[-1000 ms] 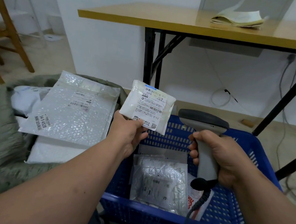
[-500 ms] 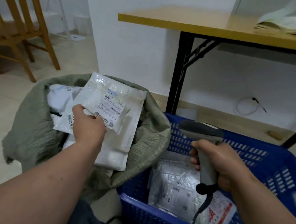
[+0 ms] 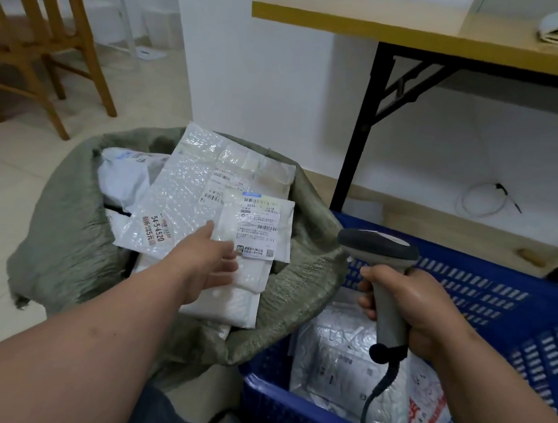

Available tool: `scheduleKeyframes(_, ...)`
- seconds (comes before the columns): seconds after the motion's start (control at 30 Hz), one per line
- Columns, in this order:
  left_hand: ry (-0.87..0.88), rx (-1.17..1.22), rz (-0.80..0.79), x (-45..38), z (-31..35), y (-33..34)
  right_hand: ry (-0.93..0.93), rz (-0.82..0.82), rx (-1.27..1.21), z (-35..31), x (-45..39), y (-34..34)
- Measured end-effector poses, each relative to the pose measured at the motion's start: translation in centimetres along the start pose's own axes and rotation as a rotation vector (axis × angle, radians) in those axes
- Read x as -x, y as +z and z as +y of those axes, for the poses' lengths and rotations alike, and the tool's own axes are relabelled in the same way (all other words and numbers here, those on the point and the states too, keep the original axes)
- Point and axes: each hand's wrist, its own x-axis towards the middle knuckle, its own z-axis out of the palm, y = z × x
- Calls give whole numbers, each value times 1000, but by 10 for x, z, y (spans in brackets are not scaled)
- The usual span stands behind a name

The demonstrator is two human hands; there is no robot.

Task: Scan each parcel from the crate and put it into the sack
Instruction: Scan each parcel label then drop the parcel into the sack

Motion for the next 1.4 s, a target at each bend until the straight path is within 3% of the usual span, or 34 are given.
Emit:
scheduleKeyframes(0.17, 188, -185, 134, 3, 5, 6, 14, 12, 1, -1, 4, -7)
scheduleKeyframes(0.37, 407, -347, 168, 19, 10, 33, 3, 48, -9, -7, 14, -32)
scheduleKeyframes(0.6, 662, -536, 57, 59, 14, 109, 21, 186, -2, 2, 15, -80)
scheduleKeyframes(0.73, 741, -750, -173, 66, -7, 165, 50, 238, 31, 14, 8, -110)
scheduleKeyframes(0.9, 592, -1197, -502, 32, -53, 232, 134, 263, 65, 26, -15, -142)
scheduleKeyframes(1.07, 317, -1527, -640, -25, -105, 265, 224, 223, 139, 46, -56, -170)
scheduleKeyframes(1.2, 136, -1712, -657, -63, -149, 278, 304, 187, 181, 73, -90, -187)
scheduleKeyframes(1.4, -143, -1535, -381, -99, -201, 281, 404, 119, 216, 111, -127, -206)
